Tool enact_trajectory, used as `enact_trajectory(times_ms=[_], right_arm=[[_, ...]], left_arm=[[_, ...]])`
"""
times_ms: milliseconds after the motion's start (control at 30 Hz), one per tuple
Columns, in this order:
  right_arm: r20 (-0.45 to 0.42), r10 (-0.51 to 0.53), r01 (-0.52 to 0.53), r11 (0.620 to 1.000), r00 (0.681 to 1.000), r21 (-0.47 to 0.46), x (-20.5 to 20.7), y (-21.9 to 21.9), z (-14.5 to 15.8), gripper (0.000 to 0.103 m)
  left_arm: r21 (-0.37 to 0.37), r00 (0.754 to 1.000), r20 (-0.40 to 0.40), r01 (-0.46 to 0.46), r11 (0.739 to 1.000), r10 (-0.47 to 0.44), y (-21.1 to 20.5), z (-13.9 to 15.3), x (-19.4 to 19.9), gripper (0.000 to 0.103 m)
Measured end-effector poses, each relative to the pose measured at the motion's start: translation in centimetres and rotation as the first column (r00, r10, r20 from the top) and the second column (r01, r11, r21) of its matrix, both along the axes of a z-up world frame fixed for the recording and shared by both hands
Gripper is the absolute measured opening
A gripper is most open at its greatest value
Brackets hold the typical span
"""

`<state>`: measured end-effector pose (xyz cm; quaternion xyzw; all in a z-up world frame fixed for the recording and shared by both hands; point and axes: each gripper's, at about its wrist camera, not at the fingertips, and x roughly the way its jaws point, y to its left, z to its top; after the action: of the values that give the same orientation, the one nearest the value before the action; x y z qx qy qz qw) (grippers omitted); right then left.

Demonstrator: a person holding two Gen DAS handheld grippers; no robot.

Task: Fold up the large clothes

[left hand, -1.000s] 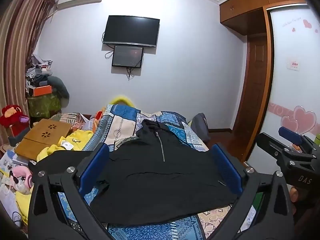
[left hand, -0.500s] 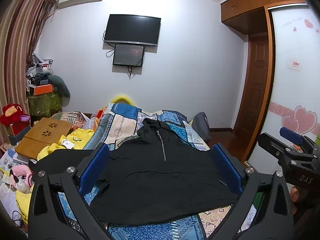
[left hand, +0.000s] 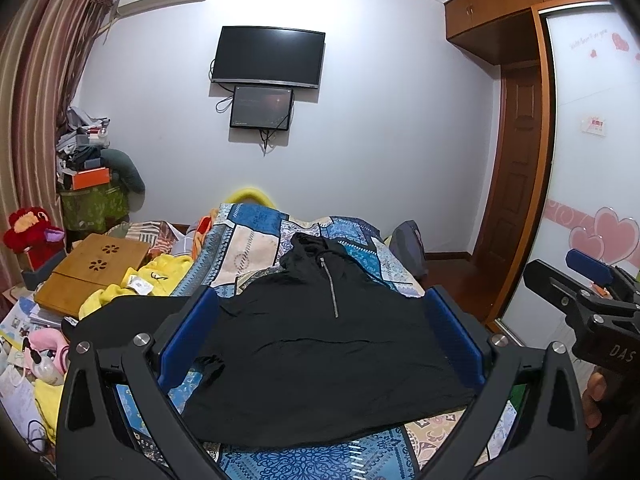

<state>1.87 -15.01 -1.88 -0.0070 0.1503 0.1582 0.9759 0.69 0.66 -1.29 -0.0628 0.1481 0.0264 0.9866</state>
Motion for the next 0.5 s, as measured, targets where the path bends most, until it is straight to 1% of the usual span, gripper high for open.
enact_trajectory(times_ms=[500], right_arm=[[-0.006, 0.003, -0.003, 1.0, 1.0, -0.003, -0.01, 0.02, -0.17, 0.102]], left_arm=[[0.009, 1.0, -0.004, -0.008, 1.0, 0.008, -0.01, -0.17, 0.21, 0.103]])
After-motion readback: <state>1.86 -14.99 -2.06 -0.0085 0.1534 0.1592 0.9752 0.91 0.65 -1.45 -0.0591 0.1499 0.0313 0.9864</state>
